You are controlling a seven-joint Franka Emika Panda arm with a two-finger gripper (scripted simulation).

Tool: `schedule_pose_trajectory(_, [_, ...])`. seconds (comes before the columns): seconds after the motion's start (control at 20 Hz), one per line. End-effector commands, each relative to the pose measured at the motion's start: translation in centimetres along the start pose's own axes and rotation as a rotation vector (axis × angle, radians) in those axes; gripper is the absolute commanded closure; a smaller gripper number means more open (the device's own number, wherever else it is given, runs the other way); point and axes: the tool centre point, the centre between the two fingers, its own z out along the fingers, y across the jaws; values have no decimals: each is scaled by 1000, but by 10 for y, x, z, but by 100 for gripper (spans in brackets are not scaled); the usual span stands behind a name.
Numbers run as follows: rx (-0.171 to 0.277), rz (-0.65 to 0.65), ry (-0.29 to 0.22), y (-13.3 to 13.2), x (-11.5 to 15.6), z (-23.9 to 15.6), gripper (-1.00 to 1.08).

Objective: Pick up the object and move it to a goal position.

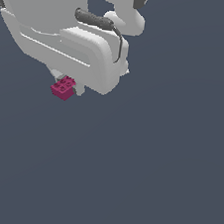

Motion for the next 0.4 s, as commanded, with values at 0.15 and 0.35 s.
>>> schedule_pose_trajectory(0.15, [0, 0, 0, 1, 2, -5, 108])
schedule_pose_trajectory(0.35, [0, 0, 0, 1, 2, -5, 108])
